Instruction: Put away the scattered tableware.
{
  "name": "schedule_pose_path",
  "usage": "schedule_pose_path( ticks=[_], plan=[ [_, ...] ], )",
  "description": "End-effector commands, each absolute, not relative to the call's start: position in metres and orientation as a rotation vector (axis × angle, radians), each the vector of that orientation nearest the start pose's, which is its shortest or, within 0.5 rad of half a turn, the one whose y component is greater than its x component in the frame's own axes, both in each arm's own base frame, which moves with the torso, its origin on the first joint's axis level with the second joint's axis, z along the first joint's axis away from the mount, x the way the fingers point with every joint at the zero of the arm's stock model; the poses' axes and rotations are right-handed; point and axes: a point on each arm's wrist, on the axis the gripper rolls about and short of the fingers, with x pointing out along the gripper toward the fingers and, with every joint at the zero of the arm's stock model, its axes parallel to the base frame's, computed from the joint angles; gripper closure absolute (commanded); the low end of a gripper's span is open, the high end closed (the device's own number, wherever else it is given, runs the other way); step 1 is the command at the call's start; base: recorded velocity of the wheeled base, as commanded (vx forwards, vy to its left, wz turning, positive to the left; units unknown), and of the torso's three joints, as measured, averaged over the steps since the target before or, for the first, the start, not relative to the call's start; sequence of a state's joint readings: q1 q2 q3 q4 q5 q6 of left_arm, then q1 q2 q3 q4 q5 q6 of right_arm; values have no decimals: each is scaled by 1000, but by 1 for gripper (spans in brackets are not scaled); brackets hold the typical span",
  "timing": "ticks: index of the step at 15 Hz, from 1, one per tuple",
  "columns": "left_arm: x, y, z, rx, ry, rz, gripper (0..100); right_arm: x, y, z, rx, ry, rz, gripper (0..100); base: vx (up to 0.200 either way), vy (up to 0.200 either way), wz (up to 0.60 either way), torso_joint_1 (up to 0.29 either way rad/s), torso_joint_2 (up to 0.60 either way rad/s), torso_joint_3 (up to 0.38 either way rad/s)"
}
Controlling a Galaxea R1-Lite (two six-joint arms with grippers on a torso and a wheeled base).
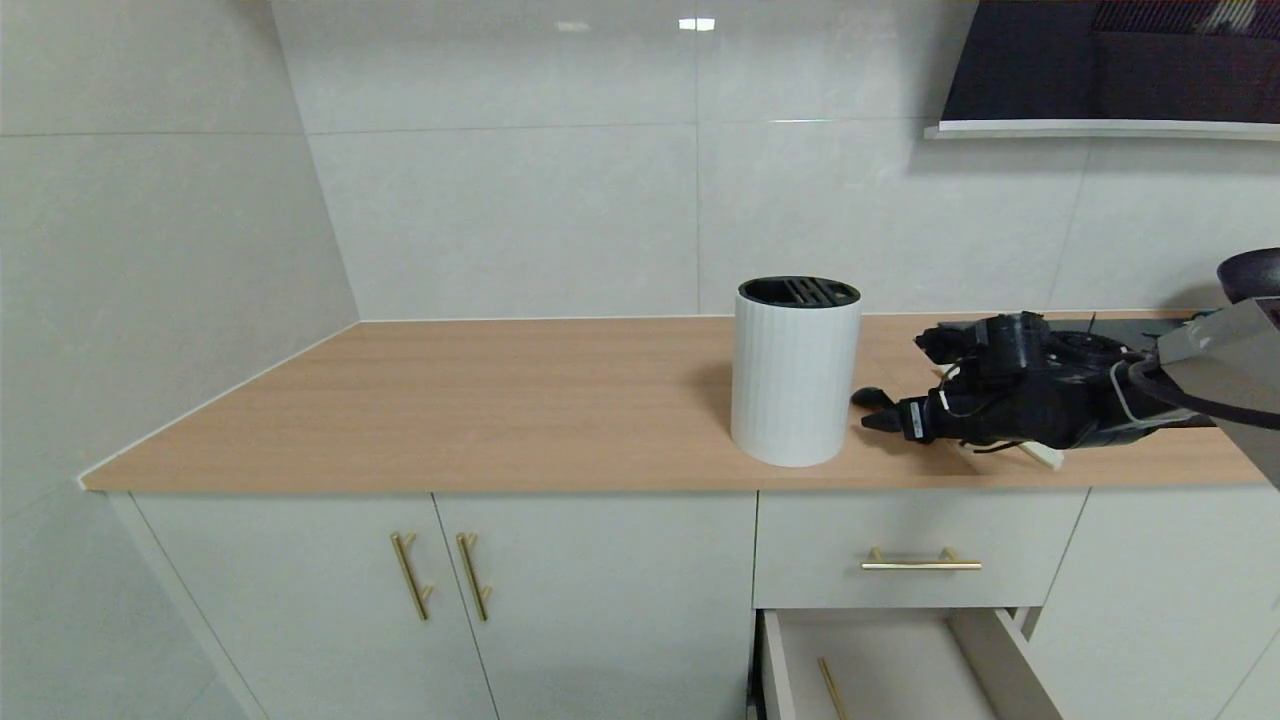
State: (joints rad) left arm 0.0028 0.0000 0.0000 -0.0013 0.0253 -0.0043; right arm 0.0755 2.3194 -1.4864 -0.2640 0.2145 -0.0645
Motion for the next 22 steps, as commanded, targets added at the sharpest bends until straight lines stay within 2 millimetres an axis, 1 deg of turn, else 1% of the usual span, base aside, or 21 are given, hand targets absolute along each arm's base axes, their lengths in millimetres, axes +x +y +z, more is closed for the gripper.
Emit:
schedule_pose_path(
  ticks=[1,6,7,13,15,16,17,18,19,20,22],
  plan=[
    [-23,1,76,-5,-2,29,0,466,40,78,-23,571,297,0,0,0,0,0,0,0],
    [-23,1,76,-5,-2,29,0,470,35,72,-26,578,268,0,0,0,0,0,0,0],
    [-23,1,76,-5,-2,29,0,470,35,72,-25,580,268,100,0,0,0,0,0,0],
    [-23,1,76,-5,-2,29,0,470,36,70,-31,586,251,100,0,0,0,0,0,0],
    [-23,1,76,-5,-2,29,0,466,35,79,-19,579,215,100,0,0,0,0,0,0],
    [-23,1,76,-5,-2,29,0,458,39,97,22,561,165,100,0,0,0,0,0,0],
    [-23,1,76,-5,-2,29,0,445,42,113,62,553,125,100,0,0,0,0,0,0],
    [-23,1,76,-5,-2,29,0,432,42,128,86,554,110,100,0,0,0,0,0,0],
    [-23,1,76,-5,-2,29,0,411,37,150,100,569,97,100,0,0,0,0,0,0],
    [-23,1,76,-5,-2,29,0,390,33,164,128,600,84,100,0,0,0,0,0,0],
    [-23,1,76,-5,-2,29,0,343,30,178,149,675,73,100,0,0,0,0,0,0]
  ],
)
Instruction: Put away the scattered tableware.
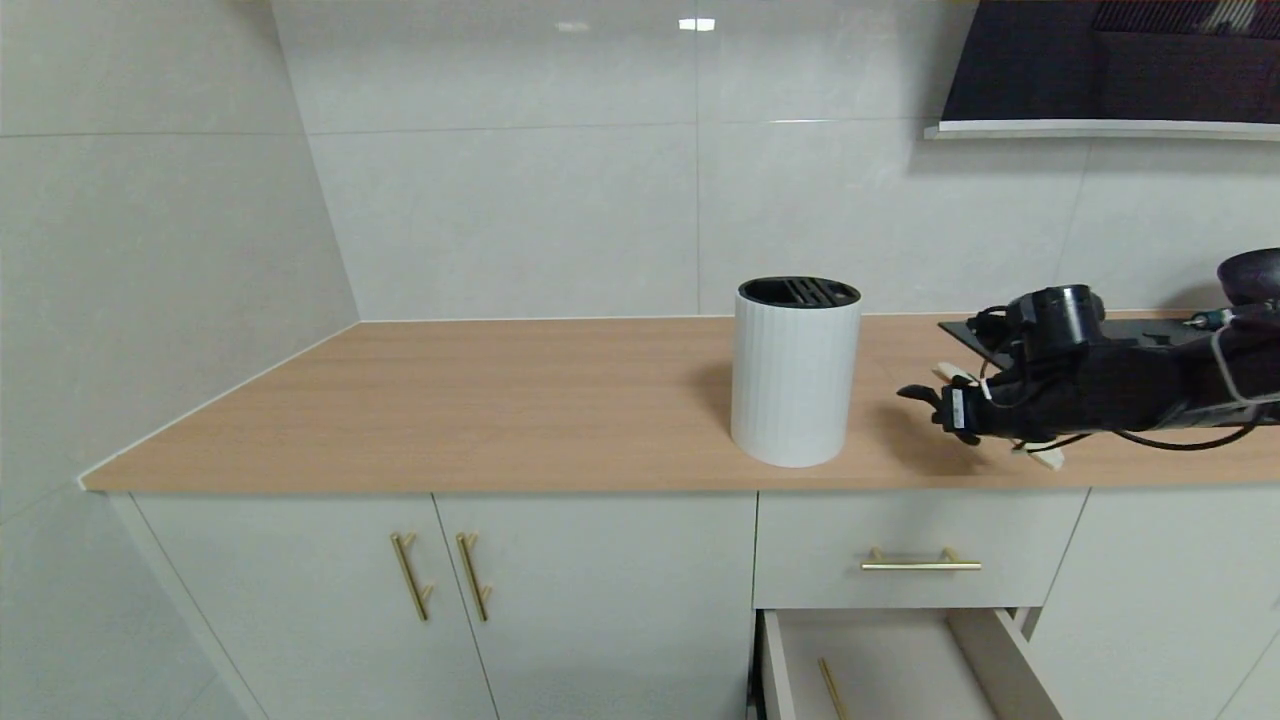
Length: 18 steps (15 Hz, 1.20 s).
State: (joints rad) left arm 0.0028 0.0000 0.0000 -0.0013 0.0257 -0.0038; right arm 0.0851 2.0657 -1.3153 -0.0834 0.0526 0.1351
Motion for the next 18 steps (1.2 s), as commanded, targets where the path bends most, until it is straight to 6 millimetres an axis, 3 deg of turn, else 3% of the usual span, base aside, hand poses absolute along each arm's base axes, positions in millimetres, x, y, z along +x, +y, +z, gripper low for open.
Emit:
schedule_pose_path(
  ticks=[1,4,7,11,18],
  plan=[
    [-23,1,76,-5,-2,29,0,314,28,184,154,701,81,100,0,0,0,0,0,0],
    [-23,1,76,-5,-2,29,0,249,36,183,138,730,171,100,0,0,0,0,0,0],
    [-23,1,76,-5,-2,29,0,207,43,174,114,752,218,100,0,0,0,0,0,0],
    [-23,1,76,-5,-2,29,0,195,40,165,91,776,216,100,0,0,0,0,0,0],
    [-23,1,76,-5,-2,29,0,203,39,144,89,873,197,100,0,0,0,0,0,0]
  ],
)
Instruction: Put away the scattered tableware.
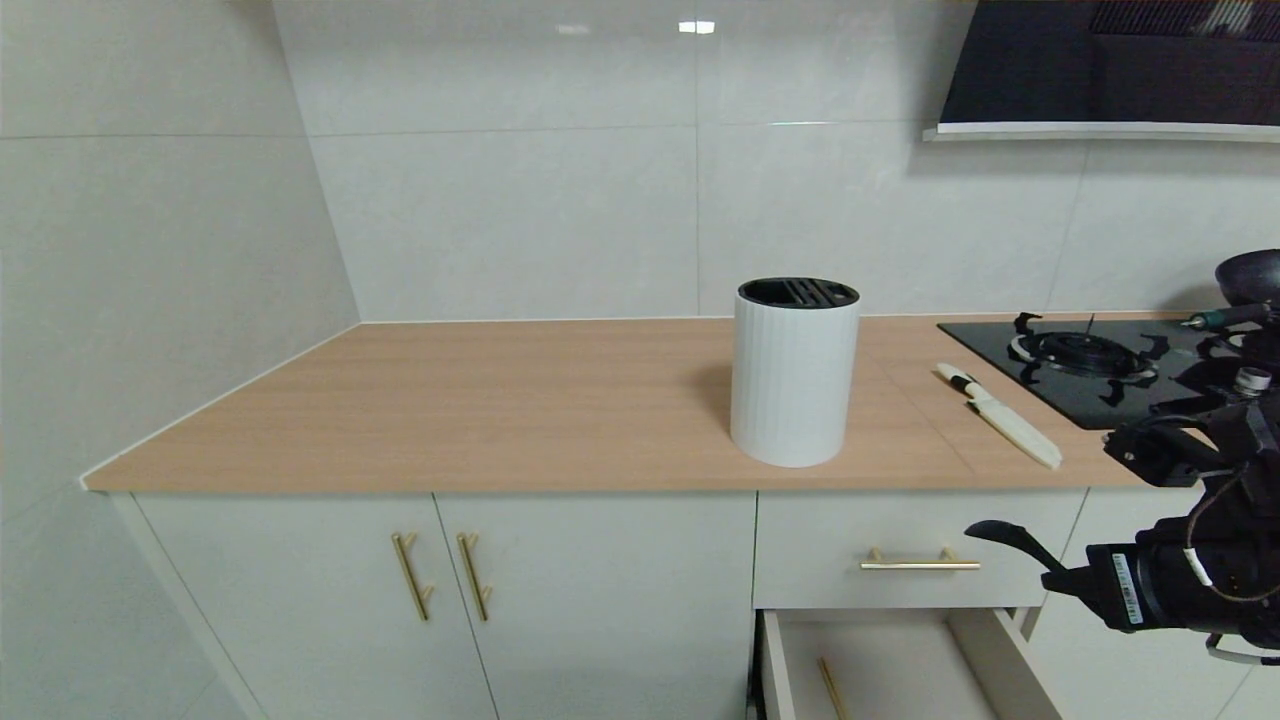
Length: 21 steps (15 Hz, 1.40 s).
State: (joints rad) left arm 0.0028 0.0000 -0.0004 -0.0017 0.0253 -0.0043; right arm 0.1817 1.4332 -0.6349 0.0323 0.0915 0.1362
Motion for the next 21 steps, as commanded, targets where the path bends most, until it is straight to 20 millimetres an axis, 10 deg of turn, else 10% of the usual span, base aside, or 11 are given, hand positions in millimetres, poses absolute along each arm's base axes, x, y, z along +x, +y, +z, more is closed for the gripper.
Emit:
schedule_pose_path(
  ticks=[1,21],
  plan=[
    [-23,1,76,-5,-2,29,0,203,39,143,89,876,197,100,0,0,0,-85,217,129],
    [-23,1,76,-5,-2,29,0,213,41,129,86,938,191,100,0,0,0,-148,407,256]
  ],
)
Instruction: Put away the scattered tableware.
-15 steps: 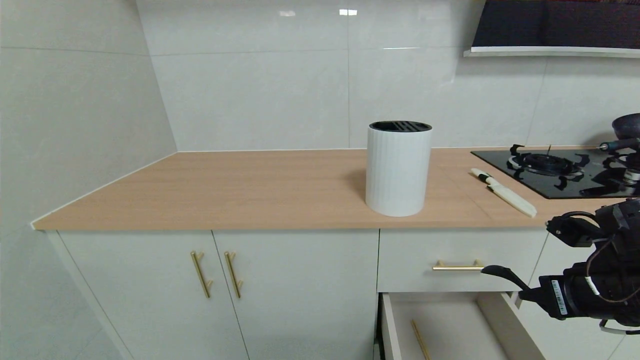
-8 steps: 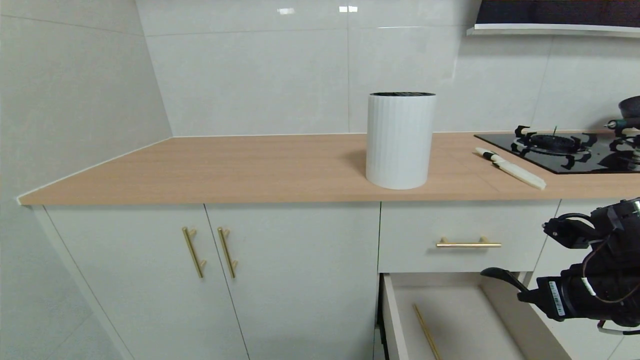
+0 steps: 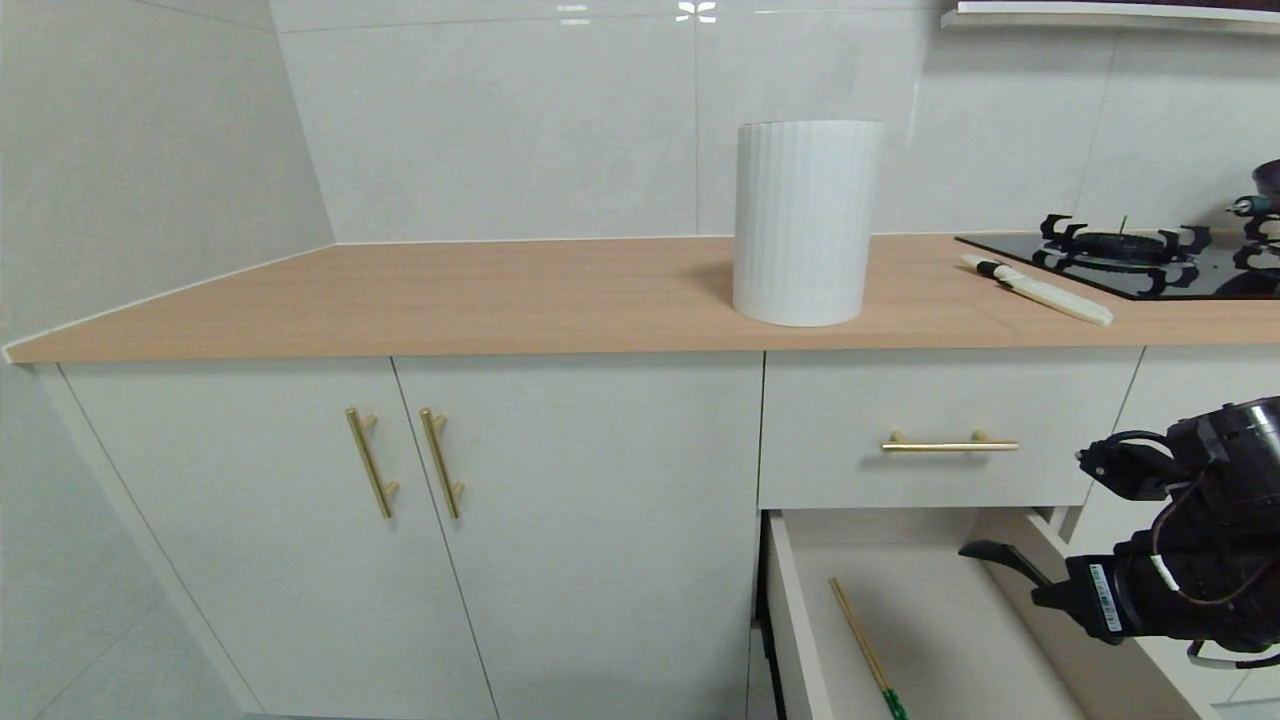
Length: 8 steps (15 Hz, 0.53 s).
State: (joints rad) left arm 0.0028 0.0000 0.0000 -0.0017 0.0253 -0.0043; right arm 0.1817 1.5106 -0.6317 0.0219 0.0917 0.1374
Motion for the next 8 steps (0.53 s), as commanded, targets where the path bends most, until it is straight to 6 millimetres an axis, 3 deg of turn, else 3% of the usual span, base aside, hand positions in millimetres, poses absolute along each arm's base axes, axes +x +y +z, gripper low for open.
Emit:
schedule_pose_path(
  ticks=[1,4,8],
  plan=[
    [-23,1,76,-5,-2,29,0,220,42,122,87,956,186,100,0,0,0,-46,61,51],
    [-23,1,76,-5,-2,29,0,236,46,104,95,1000,176,100,0,0,0,0,0,0],
    [-23,1,76,-5,-2,29,0,264,51,50,108,1136,141,100,0,0,0,0,0,0]
  ],
)
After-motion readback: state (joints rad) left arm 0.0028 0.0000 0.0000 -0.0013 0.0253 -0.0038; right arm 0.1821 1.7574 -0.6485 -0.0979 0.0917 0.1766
